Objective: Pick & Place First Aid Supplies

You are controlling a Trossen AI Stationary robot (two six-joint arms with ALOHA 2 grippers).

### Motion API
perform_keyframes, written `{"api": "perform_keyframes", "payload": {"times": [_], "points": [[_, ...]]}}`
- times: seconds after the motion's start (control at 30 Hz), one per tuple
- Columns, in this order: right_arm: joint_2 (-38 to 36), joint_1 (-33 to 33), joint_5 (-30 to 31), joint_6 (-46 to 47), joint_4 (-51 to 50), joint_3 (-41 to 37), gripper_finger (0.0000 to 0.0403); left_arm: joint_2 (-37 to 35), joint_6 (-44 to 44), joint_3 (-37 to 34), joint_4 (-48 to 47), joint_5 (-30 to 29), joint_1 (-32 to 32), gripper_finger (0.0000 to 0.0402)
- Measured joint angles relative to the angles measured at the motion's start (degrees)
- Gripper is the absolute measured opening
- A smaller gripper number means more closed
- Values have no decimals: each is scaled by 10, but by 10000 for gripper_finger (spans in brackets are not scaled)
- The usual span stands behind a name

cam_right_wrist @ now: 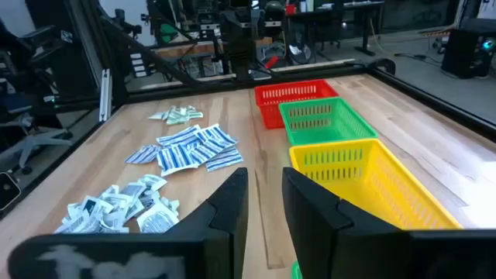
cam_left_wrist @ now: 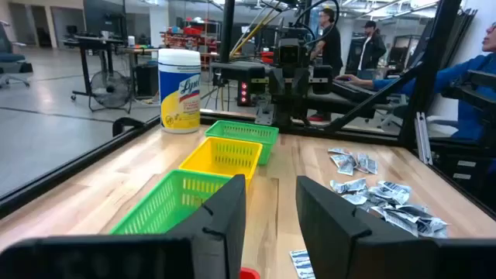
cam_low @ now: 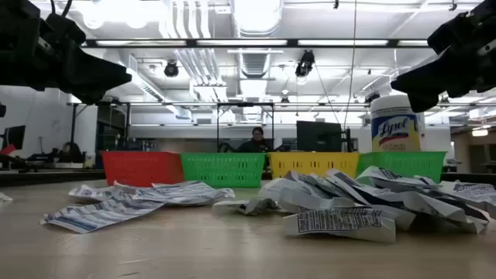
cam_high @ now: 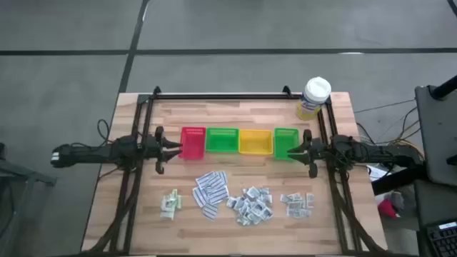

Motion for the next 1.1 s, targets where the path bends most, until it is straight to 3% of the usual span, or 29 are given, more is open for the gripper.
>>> {"api": "perform_keyframes", "payload": {"times": [0.67,1.1], "points": [[0,0,0,0,0,0,85,0,0,0,0,0,0,113],[0,0,0,0,0,0,68,0,0,0,0,0,0,113]]}}
